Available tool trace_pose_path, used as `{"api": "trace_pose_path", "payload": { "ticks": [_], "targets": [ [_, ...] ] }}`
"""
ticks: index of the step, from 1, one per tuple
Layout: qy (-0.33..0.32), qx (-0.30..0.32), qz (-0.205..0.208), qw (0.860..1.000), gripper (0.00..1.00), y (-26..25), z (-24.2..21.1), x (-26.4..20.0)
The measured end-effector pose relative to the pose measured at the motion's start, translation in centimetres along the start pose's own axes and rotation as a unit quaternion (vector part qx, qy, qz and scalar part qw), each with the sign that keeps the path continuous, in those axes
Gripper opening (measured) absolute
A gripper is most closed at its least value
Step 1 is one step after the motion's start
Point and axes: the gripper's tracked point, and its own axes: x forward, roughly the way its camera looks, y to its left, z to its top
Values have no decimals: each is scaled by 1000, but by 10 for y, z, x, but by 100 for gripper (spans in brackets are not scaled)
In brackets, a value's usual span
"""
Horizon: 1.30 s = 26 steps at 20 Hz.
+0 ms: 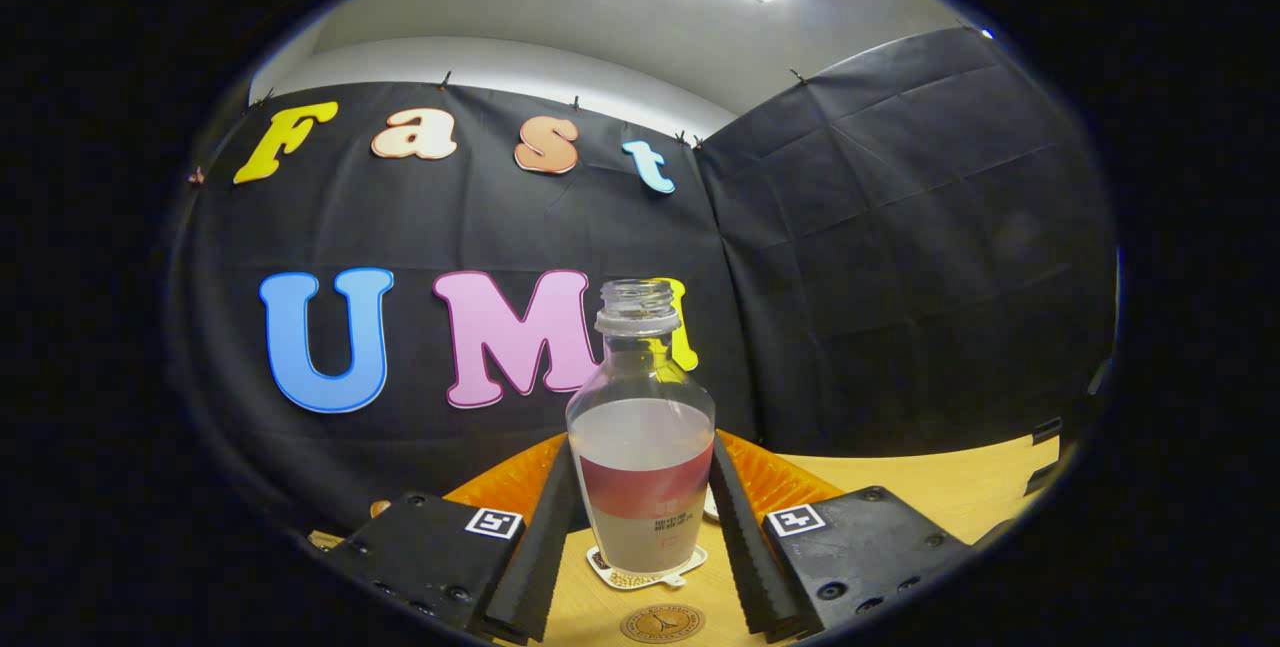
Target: Take the bottle from table, then pour the juice into the cup, finally place the bottle on the coaster
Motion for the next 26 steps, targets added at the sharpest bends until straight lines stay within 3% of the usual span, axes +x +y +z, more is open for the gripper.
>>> {"api": "trace_pose_path", "payload": {
  "ticks": [13,17,26],
  "targets": [
    [99,-124,33,987,74,30,-153,23],
    [139,-121,46,982,74,32,-191,16],
    [170,-113,47,978,74,19,-226,15]
  ]
}}
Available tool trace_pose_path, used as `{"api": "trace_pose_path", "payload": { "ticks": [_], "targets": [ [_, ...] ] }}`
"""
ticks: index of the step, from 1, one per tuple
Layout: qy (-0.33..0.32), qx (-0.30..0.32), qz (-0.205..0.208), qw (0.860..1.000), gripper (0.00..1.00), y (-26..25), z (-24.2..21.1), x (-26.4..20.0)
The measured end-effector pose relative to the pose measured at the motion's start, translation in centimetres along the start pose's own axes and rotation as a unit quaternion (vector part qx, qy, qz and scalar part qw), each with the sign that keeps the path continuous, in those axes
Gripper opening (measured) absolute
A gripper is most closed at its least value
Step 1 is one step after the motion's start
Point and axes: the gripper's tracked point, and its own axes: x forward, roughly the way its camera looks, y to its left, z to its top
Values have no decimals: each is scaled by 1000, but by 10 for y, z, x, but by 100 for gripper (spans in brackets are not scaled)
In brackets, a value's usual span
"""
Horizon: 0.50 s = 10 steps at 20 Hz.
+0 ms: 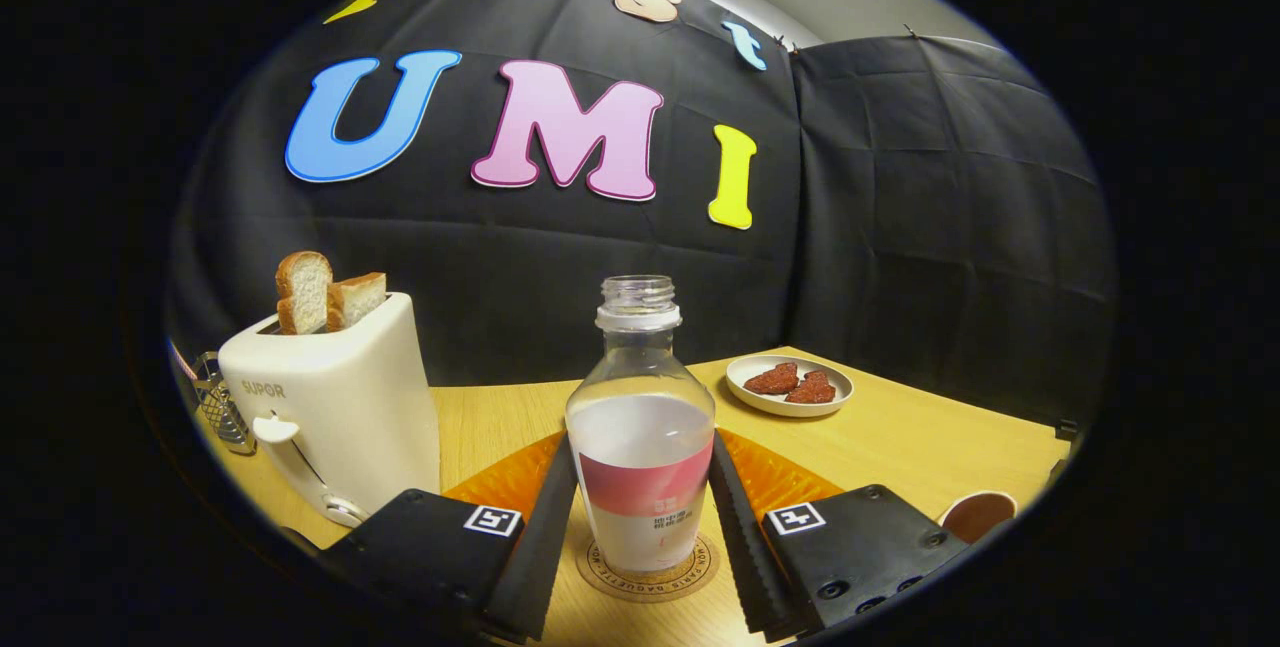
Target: Take the bottle from table, then pour the juice into the cup, finally place the bottle on the coaster
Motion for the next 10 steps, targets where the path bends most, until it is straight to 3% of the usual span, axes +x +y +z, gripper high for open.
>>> {"api": "trace_pose_path", "payload": {
  "ticks": [8,10],
  "targets": [
    [-4,7,14,1000,77,2,2,-4],
    [-11,5,17,1000,85,3,6,-4]
  ]
}}
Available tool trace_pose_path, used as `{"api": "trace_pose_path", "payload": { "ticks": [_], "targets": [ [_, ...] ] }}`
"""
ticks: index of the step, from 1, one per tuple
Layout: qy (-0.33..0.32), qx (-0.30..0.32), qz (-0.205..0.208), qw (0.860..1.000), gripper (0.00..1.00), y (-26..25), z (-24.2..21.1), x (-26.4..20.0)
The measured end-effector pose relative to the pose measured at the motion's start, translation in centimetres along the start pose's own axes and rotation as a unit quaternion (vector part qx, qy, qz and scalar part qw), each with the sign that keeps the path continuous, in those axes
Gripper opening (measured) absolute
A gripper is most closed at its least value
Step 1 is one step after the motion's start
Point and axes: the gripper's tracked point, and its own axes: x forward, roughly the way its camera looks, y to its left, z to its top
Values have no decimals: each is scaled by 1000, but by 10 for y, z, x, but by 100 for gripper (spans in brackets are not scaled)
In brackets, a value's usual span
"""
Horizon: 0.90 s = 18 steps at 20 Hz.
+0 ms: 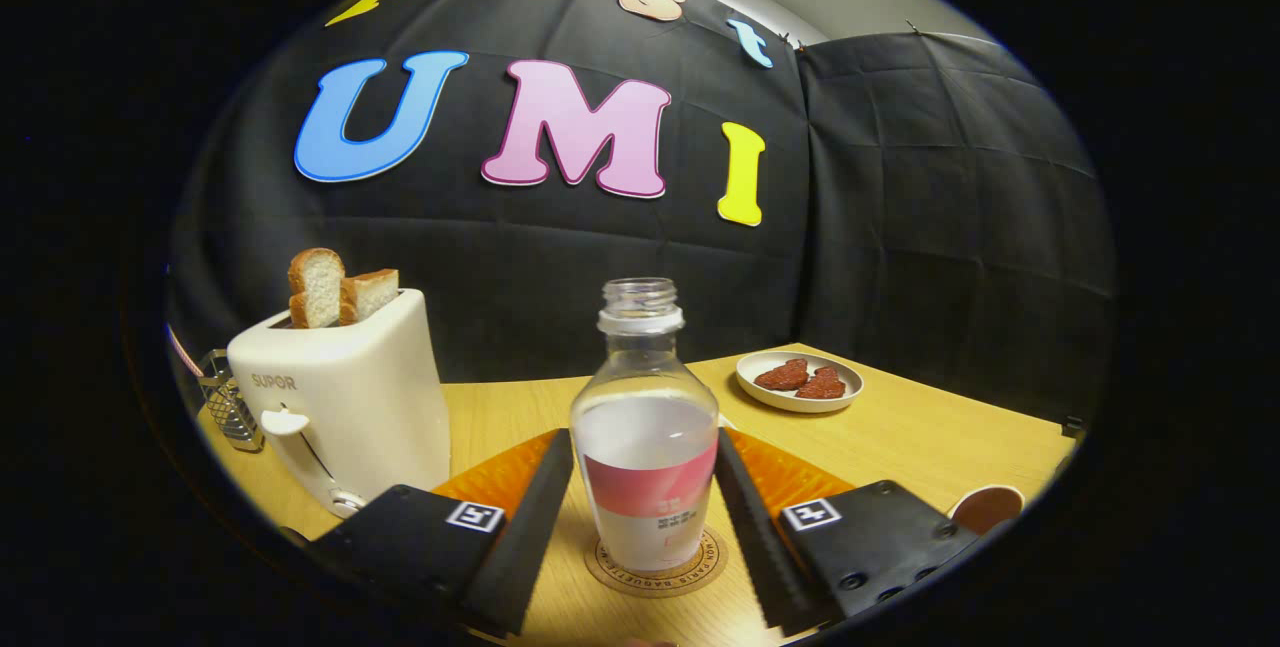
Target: Take the bottle from table, then pour the juice into the cup, finally place the bottle on the coaster
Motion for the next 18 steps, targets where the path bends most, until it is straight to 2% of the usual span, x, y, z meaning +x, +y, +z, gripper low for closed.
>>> {"api": "trace_pose_path", "payload": {
  "ticks": [1,2,11,18],
  "targets": [
    [-4,-3,-5,1000,97,-4,3,-4],
    [-7,-3,-10,1000,98,-8,7,-5],
    [-11,26,-18,999,97,-22,23,-39],
    [-60,29,4,998,96,-39,89,-108]
  ]
}}
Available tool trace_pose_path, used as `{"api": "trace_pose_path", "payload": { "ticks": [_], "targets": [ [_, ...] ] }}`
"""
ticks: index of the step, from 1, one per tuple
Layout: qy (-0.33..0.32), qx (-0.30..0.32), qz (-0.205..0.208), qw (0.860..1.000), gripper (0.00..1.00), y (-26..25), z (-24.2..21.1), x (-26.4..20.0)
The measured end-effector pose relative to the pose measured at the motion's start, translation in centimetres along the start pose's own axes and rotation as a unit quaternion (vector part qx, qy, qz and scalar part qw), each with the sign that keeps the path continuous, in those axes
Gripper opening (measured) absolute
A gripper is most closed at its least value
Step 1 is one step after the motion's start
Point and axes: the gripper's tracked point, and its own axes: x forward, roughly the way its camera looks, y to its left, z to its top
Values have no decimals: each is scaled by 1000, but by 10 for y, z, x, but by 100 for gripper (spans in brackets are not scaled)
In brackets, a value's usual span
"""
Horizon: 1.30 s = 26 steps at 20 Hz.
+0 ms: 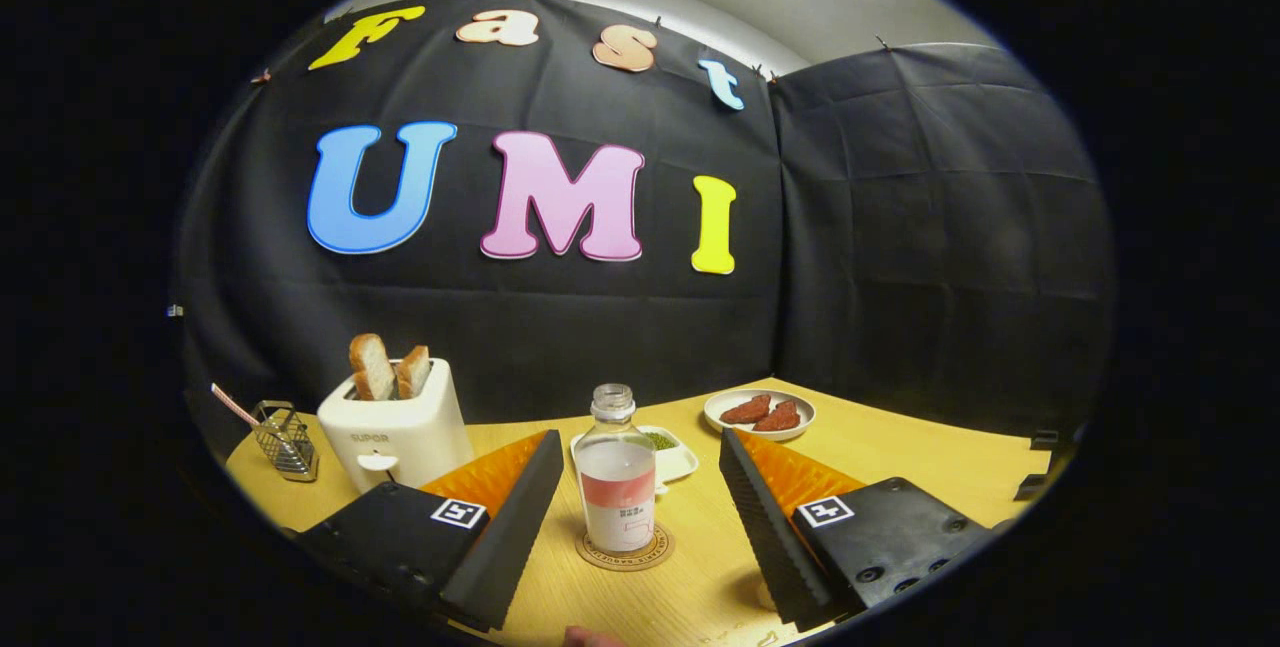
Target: Take the bottle from table, then pour the juice into the cup, finally place the bottle on the coaster
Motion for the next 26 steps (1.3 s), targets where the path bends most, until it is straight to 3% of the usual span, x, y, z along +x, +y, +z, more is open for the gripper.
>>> {"api": "trace_pose_path", "payload": {
  "ticks": [10,16,26],
  "targets": [
    [-33,-23,69,997,96,1,96,-64],
    [-13,-49,119,992,97,16,104,-96],
    [-13,-33,180,983,97,16,124,-123]
  ]
}}
